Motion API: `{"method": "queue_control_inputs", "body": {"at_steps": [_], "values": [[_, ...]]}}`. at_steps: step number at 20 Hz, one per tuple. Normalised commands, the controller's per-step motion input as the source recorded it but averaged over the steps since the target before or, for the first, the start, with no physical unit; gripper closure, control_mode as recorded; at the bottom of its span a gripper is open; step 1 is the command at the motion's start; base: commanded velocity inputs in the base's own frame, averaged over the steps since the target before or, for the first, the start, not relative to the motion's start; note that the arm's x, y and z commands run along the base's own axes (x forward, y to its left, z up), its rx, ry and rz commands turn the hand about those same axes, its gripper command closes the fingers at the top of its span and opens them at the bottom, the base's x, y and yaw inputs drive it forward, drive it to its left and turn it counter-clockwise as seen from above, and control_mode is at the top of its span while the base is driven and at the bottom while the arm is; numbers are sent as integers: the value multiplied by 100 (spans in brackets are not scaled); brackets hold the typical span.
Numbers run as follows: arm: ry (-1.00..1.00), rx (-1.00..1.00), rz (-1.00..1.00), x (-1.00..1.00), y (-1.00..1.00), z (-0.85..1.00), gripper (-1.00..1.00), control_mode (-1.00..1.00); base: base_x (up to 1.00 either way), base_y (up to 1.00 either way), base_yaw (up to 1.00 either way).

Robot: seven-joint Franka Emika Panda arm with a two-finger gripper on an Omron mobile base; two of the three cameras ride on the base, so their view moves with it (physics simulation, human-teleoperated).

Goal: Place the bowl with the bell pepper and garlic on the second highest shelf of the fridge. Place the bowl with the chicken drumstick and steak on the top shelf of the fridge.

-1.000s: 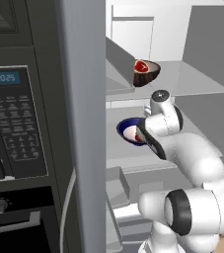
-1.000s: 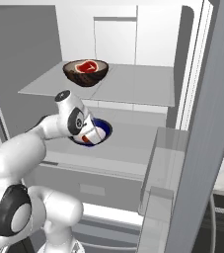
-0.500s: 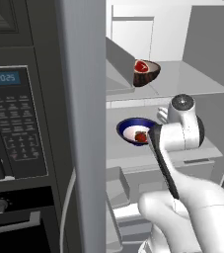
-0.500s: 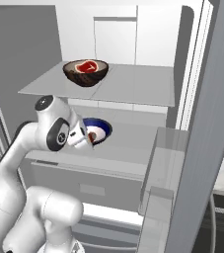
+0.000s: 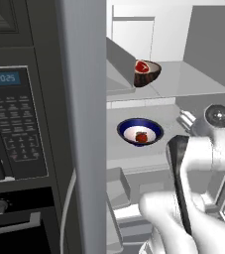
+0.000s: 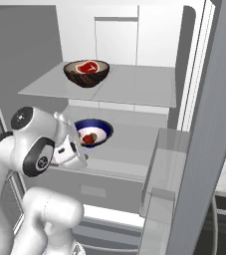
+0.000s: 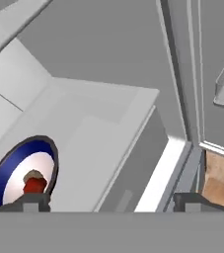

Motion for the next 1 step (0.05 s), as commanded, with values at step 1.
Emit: {"method": "queue_control_inputs", "body": {"at_steps": [1], "values": [[-13,0,0,-100,-8,100,-100,-100,0,0,0]]}}
